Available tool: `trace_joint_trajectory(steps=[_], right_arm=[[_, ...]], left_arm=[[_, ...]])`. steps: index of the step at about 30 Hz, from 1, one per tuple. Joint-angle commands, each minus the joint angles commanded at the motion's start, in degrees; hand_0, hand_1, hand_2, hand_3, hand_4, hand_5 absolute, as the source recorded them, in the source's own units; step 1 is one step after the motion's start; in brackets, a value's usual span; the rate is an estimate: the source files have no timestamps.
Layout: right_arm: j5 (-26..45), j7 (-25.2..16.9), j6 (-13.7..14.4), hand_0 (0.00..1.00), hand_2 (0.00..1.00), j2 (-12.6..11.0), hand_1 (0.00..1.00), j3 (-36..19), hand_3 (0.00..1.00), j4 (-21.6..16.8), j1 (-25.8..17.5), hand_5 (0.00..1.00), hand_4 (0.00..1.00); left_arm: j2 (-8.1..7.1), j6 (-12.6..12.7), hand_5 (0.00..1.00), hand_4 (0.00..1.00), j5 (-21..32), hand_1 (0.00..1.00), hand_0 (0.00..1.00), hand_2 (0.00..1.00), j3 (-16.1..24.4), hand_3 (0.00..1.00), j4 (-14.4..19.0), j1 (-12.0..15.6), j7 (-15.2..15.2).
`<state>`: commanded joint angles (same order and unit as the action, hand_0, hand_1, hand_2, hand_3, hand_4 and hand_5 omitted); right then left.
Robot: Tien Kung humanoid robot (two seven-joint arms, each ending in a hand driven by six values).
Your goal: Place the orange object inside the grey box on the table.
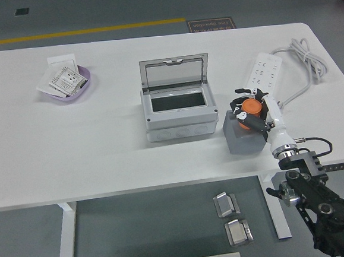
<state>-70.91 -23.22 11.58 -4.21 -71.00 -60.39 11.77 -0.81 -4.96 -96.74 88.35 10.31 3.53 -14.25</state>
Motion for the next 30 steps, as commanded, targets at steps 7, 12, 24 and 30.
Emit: trace_joint_trajectory(steps=[7, 12, 24, 30], right_arm=[[0.3, 0.2, 0.3, 0.575, 0.525, 0.0, 0.603, 0.2, 0.619, 0.3, -0.1, 0.023, 0.668], [0.9, 0.7, 0.8, 0.572, 0.523, 0.0, 0.599, 0.6, 0.613, 0.1, -0.2, 0.002, 0.57], [0.9, 2.4, 1.3, 0.549, 0.453, -0.2, 0.517, 1.2, 0.454, -0.6, -0.4, 0.002, 0.002], [0.6, 3.0, 1.3, 0.505, 0.419, -0.4, 0.468, 1.7, 0.347, -0.8, -0.3, 0.002, 0.002]], left_arm=[[-0.03, 0.0, 0.434, 0.708, 0.6, 0.685, 0.678, 0.61, -0.6, 0.713, 0.0, -0.1, 0.1], [-0.05, 0.0, 0.431, 0.707, 0.9, 0.685, 0.677, 0.61, -0.7, 0.713, 0.0, -0.1, 0.2], [-0.07, 0.1, 0.427, 0.709, 1.4, 0.685, 0.676, 0.61, -1.0, 0.715, 0.0, -0.2, 0.4], [-0.1, 0.1, 0.427, 0.711, 1.7, 0.685, 0.677, 0.61, -1.1, 0.716, 0.0, -0.2, 0.5]])
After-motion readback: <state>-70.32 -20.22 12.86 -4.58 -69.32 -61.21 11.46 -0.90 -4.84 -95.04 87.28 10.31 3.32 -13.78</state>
